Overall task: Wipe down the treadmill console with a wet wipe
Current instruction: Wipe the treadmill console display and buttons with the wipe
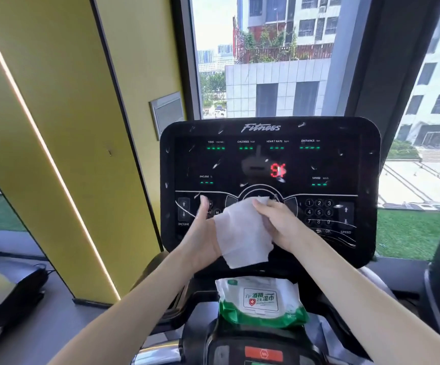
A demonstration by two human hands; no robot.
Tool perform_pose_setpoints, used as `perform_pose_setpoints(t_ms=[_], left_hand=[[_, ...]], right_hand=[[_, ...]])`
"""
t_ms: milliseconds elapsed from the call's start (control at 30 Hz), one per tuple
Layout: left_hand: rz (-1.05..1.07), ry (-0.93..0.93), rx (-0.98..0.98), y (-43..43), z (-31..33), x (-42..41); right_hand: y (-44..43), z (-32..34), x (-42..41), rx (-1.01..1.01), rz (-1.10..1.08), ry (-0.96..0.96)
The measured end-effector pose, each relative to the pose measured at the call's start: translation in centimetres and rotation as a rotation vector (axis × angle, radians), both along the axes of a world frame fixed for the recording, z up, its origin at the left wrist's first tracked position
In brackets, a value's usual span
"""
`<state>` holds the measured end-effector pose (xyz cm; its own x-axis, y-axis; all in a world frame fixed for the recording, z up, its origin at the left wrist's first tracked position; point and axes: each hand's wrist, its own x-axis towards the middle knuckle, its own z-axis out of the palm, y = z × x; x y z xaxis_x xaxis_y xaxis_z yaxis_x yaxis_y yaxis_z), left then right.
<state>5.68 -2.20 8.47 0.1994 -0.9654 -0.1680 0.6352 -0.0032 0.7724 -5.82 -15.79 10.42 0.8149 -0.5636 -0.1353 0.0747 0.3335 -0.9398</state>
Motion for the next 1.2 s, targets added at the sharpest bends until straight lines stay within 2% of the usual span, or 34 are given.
perform_pose_setpoints(t_ms=[100, 167, 233, 367, 567, 800, 900, 967, 1033, 1067, 1133, 1200], left_hand=[[0.115, -0.295, 0.056, 0.0, 0.8, 1.0], [0.168, -0.36, 0.074, -0.2, 1.5, 2.0], [0.189, -0.451, 0.008, 0.2, 3.1, 2.3], [0.109, -0.72, -0.054, 1.0, 6.1, 2.8], [-0.001, -1.018, 0.106, 0.8, 6.4, 3.6], [-0.096, -1.134, 0.045, 0.9, 7.3, 4.8], [-0.112, -1.208, 0.098, 0.9, 7.4, 5.4], [-0.083, -1.111, 0.145, 0.6, 7.6, 5.8], [-0.059, -1.011, 0.177, 0.0, 7.5, 5.4], [-0.074, -1.05, 0.209, -0.3, 7.2, 4.9], [-0.149, -1.246, 0.265, -1.5, 6.4, 4.1], [-0.163, -1.336, 0.271, -2.7, 5.6, 3.0]], right_hand=[[-1.1, 0.1, -0.4, -0.045, 0.089, 0.026], [-1.7, 0.5, -0.7, -0.089, 0.145, -0.012], [-2.2, 1.2, -1.2, -0.14, 0.191, -0.088], [-2.9, 1.5, -1.9, -0.222, 0.186, -0.169], [-3.1, 2.0, -2.0, -0.459, 0.199, -0.021], [-3.3, 3.9, -2.3, -0.512, 0.253, 0.024], [-3.1, 4.2, -2.1, -0.721, 0.228, 0.159], [-2.9, 4.1, -1.5, -0.826, 0.213, 0.201], [-2.9, 3.9, -0.9, -0.838, 0.22, 0.19], [-3.0, 3.9, -0.7, -0.842, 0.239, 0.184], [-3.1, 4.0, -0.7, -0.875, 0.3, 0.185], [-3.4, 4.1, -1.0, -0.892, 0.357, 0.182]])
